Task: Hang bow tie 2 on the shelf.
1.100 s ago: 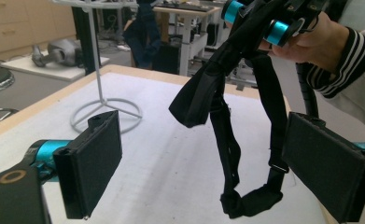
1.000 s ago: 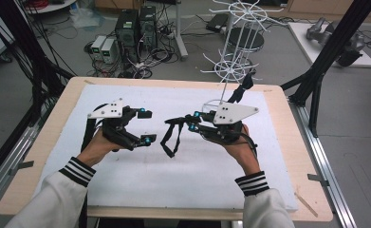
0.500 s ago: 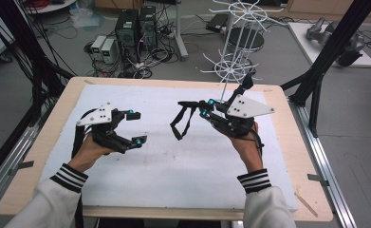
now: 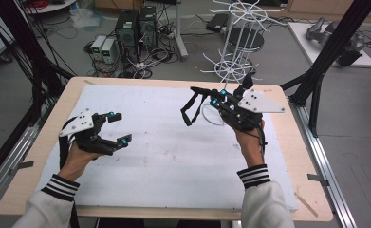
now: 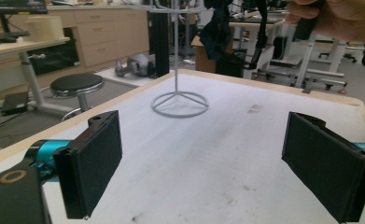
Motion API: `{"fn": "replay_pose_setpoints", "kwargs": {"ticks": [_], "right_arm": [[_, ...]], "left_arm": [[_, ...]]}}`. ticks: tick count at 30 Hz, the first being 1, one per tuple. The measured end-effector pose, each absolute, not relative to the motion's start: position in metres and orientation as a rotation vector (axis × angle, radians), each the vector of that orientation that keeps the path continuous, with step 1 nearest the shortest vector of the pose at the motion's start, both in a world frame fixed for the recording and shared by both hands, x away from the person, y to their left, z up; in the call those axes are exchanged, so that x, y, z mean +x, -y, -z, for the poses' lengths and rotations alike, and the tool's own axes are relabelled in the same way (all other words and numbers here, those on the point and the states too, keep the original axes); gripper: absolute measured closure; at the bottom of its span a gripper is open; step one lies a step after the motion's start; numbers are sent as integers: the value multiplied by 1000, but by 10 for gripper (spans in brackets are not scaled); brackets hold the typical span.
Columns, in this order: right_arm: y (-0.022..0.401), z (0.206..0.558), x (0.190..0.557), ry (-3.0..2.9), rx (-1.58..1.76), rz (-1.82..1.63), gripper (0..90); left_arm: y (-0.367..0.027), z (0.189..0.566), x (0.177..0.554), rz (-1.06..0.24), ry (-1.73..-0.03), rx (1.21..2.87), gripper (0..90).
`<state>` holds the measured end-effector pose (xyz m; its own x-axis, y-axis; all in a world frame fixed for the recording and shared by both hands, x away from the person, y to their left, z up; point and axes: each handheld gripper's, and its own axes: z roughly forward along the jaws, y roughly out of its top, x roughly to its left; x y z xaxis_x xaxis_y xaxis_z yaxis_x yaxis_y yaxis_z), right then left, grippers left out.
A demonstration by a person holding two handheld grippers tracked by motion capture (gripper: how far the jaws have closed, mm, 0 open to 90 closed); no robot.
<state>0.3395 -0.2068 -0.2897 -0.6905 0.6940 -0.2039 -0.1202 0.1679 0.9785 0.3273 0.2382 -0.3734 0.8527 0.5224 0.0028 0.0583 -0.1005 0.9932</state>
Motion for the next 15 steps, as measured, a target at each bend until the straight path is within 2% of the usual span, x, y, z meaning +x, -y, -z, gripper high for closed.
{"fn": "replay_pose_setpoints", "kwargs": {"ticks": [15], "right_arm": [[218, 285, 351, -1674, 648, -1540, 830]], "left_arm": [[-257, 396, 316, -452, -534, 1625, 126]]}}
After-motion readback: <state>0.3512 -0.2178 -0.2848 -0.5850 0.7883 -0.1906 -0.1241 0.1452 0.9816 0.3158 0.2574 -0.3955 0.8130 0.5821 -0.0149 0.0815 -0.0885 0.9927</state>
